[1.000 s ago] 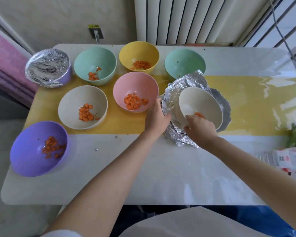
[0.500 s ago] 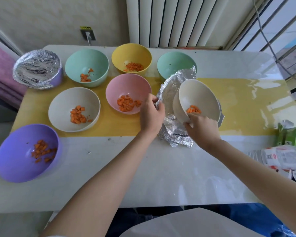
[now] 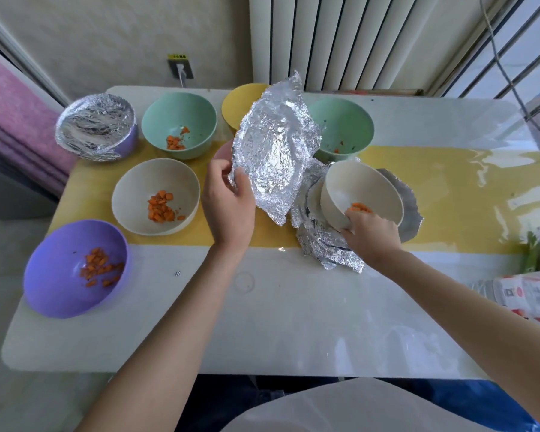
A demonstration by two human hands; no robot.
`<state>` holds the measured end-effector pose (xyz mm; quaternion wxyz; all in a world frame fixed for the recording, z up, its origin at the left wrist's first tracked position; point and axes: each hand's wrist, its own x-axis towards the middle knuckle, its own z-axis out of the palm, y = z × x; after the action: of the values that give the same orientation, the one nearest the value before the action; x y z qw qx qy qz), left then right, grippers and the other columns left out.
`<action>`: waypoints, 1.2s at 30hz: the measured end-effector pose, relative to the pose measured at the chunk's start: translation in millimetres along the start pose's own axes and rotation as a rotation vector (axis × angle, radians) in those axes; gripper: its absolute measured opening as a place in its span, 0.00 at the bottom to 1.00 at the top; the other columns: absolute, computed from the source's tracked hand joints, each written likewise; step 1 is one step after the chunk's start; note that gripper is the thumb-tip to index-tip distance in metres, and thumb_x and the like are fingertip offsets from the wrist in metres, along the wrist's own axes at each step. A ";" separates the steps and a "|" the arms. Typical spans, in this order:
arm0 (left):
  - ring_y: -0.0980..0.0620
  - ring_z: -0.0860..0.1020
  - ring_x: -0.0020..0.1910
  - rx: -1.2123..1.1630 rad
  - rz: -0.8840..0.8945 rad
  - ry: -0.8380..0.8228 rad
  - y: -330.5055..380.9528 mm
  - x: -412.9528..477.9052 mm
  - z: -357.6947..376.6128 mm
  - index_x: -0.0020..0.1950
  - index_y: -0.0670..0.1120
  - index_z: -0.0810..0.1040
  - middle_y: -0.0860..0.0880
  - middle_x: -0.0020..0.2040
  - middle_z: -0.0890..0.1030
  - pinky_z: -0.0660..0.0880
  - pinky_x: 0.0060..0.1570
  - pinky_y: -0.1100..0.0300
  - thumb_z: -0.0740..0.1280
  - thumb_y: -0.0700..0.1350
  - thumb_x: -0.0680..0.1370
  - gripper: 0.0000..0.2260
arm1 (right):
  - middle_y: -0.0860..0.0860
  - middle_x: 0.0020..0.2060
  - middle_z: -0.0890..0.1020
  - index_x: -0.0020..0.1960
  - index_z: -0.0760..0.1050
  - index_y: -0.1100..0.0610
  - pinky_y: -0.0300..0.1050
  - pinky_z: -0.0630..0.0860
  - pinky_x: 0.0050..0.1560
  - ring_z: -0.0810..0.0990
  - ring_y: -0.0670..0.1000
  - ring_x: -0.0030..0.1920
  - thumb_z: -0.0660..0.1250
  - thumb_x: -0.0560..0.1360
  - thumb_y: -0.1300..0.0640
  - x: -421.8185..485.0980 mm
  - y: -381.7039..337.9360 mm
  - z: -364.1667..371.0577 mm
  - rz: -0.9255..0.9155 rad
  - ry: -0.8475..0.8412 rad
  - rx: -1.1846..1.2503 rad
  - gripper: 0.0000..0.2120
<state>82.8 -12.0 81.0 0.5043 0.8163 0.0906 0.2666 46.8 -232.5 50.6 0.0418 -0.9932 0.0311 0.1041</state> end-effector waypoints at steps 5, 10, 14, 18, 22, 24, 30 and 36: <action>0.56 0.65 0.30 0.022 -0.022 0.025 -6.9 -1.7 -29.8 0.46 0.38 0.72 0.52 0.34 0.69 0.61 0.32 0.69 0.63 0.38 0.76 0.04 | 0.55 0.54 0.75 0.60 0.73 0.58 0.51 0.73 0.47 0.75 0.59 0.55 0.64 0.74 0.52 -11.1 -22.5 -8.8 -0.101 0.240 0.153 0.17; 0.62 0.67 0.30 0.024 -0.095 0.017 -13.0 -11.7 -61.0 0.47 0.38 0.72 0.57 0.32 0.67 0.64 0.34 0.71 0.64 0.37 0.77 0.03 | 0.55 0.57 0.75 0.63 0.67 0.61 0.44 0.70 0.55 0.75 0.53 0.56 0.64 0.76 0.48 -25.6 -73.8 -22.2 -0.121 0.183 0.676 0.22; 0.61 0.67 0.30 -0.015 -0.199 0.063 -28.4 -20.0 -91.3 0.46 0.43 0.71 0.53 0.33 0.68 0.64 0.34 0.69 0.65 0.37 0.77 0.04 | 0.54 0.61 0.72 0.69 0.60 0.61 0.50 0.71 0.63 0.73 0.52 0.60 0.66 0.73 0.42 -17.2 -118.8 -20.4 0.270 -0.129 1.201 0.33; 0.60 0.65 0.29 -0.036 -0.276 0.012 -49.1 -22.7 -130.3 0.44 0.45 0.69 0.54 0.32 0.66 0.63 0.32 0.68 0.64 0.38 0.77 0.05 | 0.49 0.35 0.77 0.44 0.74 0.58 0.40 0.75 0.36 0.75 0.48 0.36 0.66 0.76 0.54 -18.2 -155.4 -15.0 0.209 -0.203 1.307 0.07; 0.63 0.70 0.34 -0.188 -0.316 -0.037 -68.4 -27.2 -177.8 0.45 0.45 0.72 0.53 0.37 0.72 0.68 0.37 0.70 0.63 0.38 0.78 0.04 | 0.54 0.33 0.76 0.39 0.74 0.56 0.52 0.76 0.41 0.74 0.53 0.36 0.67 0.76 0.55 -22.7 -188.4 -4.0 0.235 -0.164 1.248 0.09; 0.61 0.75 0.42 -0.126 -0.312 -0.057 -90.5 -28.2 -204.1 0.47 0.48 0.73 0.52 0.43 0.78 0.72 0.44 0.68 0.63 0.41 0.78 0.03 | 0.55 0.33 0.76 0.40 0.74 0.57 0.53 0.77 0.40 0.74 0.53 0.35 0.66 0.76 0.55 -23.4 -202.6 -0.3 0.265 -0.145 1.214 0.09; 0.43 0.77 0.46 0.762 0.060 -0.445 -173.3 -29.6 -264.1 0.47 0.44 0.80 0.46 0.42 0.80 0.63 0.45 0.55 0.74 0.40 0.62 0.14 | 0.50 0.30 0.71 0.35 0.69 0.56 0.42 0.70 0.31 0.68 0.47 0.30 0.64 0.78 0.58 -28.2 -230.4 10.2 0.313 -0.089 1.205 0.13; 0.47 0.76 0.44 0.783 0.264 -0.493 -179.7 -25.7 -273.6 0.37 0.48 0.81 0.52 0.34 0.80 0.62 0.44 0.57 0.68 0.38 0.62 0.07 | 0.52 0.32 0.73 0.35 0.70 0.56 0.36 0.72 0.25 0.69 0.48 0.30 0.63 0.78 0.59 -29.0 -247.0 16.9 0.305 -0.062 1.180 0.12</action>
<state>-61.2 274.7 11.1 0.1274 0.9883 -0.0428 0.0727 32.5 16.2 59.0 0.5705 -0.7834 0.2242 0.1030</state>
